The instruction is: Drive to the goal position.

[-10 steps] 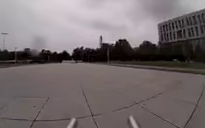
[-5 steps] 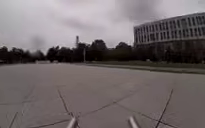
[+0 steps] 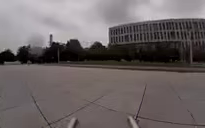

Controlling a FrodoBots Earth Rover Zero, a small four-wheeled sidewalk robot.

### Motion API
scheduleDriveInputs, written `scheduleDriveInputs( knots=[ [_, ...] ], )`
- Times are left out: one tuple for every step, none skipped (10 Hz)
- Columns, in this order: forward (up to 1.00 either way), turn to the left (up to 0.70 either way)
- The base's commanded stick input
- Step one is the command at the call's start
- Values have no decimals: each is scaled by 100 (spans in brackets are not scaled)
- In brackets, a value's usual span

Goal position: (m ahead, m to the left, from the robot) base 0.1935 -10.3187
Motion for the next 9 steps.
scheduleDriveInputs(
  knots=[
    [0, -96],
    [0, -96],
    [0, -96],
    [0, -96],
    [0, -96],
    [0, -96],
    [0, -96],
    [0, -96],
    [0, -96]
  ],
)
